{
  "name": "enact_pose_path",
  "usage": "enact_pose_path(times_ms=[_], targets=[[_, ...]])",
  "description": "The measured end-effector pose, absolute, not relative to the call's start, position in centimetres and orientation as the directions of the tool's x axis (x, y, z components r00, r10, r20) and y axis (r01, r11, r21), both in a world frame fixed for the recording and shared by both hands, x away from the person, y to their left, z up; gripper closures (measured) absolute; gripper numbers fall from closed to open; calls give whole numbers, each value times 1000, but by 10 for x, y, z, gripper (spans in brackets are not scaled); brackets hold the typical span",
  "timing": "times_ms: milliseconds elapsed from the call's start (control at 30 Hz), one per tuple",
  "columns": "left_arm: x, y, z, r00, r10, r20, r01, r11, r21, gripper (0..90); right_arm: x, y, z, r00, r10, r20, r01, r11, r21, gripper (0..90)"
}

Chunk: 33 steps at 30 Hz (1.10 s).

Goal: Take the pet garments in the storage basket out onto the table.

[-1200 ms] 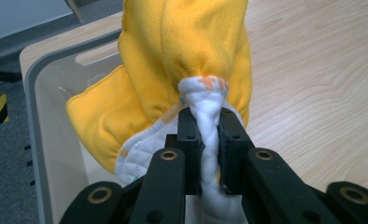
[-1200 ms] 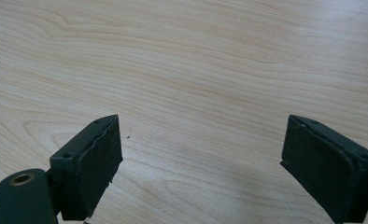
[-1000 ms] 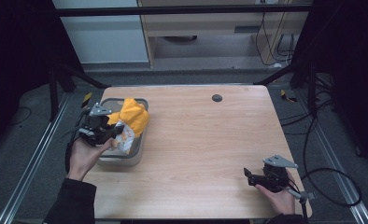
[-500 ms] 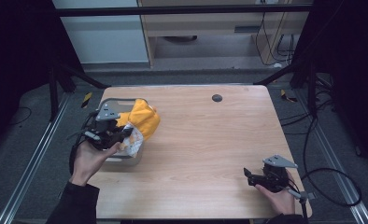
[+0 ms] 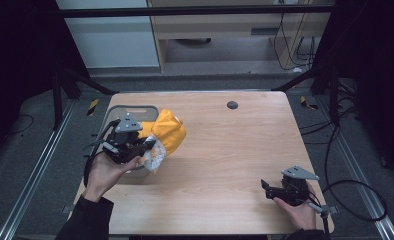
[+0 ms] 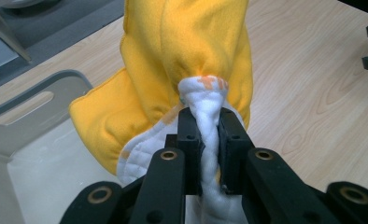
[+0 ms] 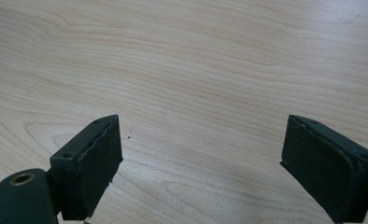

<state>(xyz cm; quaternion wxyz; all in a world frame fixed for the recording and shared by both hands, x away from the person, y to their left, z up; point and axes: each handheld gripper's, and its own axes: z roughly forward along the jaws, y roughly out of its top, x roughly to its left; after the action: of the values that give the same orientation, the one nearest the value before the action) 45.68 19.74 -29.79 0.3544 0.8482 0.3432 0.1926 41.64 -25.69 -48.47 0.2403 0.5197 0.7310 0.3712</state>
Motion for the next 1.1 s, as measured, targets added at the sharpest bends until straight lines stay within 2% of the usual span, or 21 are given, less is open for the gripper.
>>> enact_pose_path(times_ms=[467, 1100], targets=[[450, 170, -299, 752, 654, 88, 398, -556, 729, 812, 416, -258, -485, -345, 938, 33, 578, 185, 795, 121], [454, 138, -319, 805, 588, 75, 373, -600, 707, 812, 416, -259, -485, -345, 938, 25, 573, 189, 798, 121]])
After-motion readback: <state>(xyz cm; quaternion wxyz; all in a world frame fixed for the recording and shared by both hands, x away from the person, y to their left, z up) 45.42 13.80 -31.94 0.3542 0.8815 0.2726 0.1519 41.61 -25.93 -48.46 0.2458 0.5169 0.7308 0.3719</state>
